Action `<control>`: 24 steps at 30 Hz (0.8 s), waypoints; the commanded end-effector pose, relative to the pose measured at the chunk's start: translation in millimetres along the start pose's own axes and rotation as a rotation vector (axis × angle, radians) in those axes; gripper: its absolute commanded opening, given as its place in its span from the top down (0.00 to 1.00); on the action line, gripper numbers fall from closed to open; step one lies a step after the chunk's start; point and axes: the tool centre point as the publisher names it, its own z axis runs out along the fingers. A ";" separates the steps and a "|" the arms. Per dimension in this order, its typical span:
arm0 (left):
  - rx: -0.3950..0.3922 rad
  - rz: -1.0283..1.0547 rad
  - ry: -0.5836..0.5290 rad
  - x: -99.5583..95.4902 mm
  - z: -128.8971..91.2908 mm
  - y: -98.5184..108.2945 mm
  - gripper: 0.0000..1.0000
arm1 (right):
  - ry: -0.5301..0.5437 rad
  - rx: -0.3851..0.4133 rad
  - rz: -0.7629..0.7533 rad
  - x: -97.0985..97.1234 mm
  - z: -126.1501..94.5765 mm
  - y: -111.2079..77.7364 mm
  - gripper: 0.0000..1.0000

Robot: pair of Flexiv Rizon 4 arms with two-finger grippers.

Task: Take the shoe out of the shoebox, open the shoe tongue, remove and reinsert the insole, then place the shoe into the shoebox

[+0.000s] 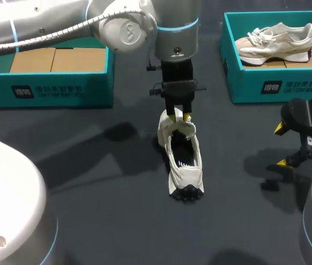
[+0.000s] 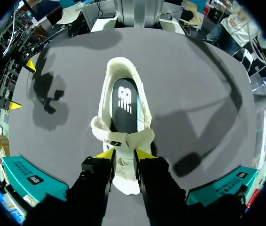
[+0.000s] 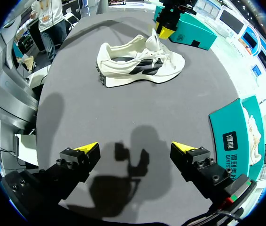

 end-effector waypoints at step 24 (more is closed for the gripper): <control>-0.035 -0.001 -0.027 -7.1 27.9 -30.8 0.73 | -0.003 0.002 0.000 2.0 -0.6 -0.2 0.00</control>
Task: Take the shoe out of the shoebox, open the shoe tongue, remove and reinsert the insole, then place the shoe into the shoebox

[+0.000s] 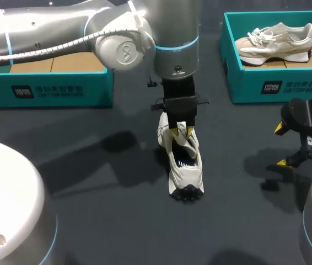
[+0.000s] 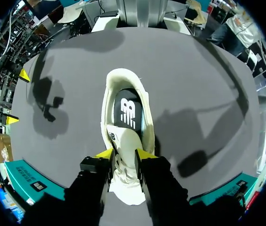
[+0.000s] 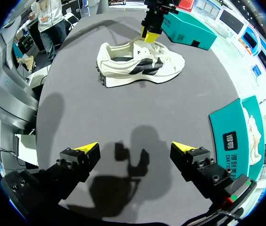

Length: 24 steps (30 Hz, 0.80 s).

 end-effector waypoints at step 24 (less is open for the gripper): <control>-0.031 0.001 -0.039 2.8 -2.7 3.2 0.71 | -0.003 0.002 0.000 2.0 -0.6 -0.2 0.00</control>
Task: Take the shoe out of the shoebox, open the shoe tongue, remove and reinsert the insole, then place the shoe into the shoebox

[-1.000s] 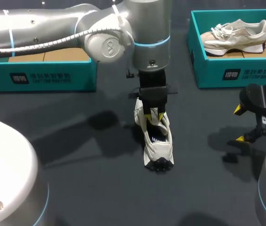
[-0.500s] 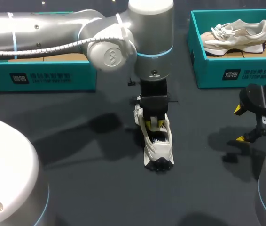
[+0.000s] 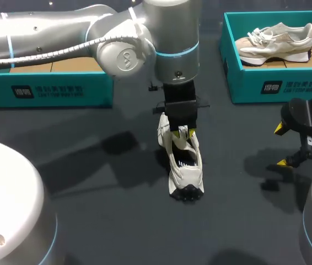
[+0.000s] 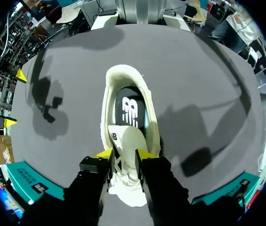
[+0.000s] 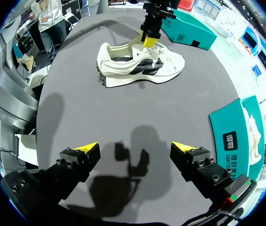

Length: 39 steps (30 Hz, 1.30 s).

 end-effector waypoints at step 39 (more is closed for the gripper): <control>0.076 -0.144 0.016 18.8 -40.1 -47.3 0.52 | -0.003 0.002 0.000 2.0 -0.6 -0.2 0.00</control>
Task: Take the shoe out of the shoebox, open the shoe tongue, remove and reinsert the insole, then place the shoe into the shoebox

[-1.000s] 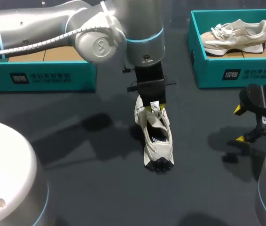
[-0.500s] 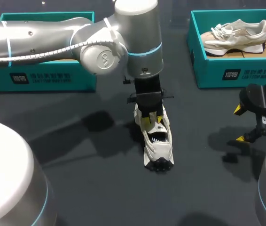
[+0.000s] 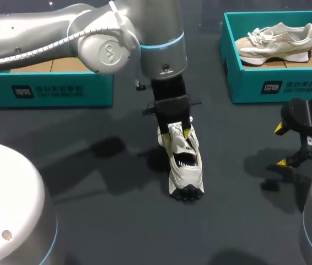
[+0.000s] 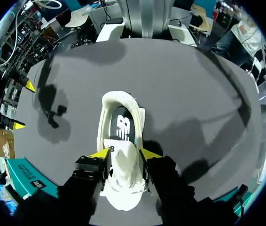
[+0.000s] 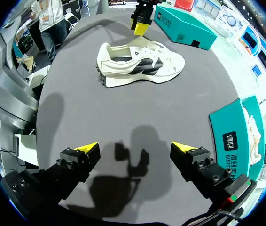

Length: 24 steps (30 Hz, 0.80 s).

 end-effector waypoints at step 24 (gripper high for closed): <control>-0.146 -0.882 -0.038 7.8 -15.5 -53.8 0.00 | -0.003 0.002 0.000 2.0 -0.6 -0.2 0.00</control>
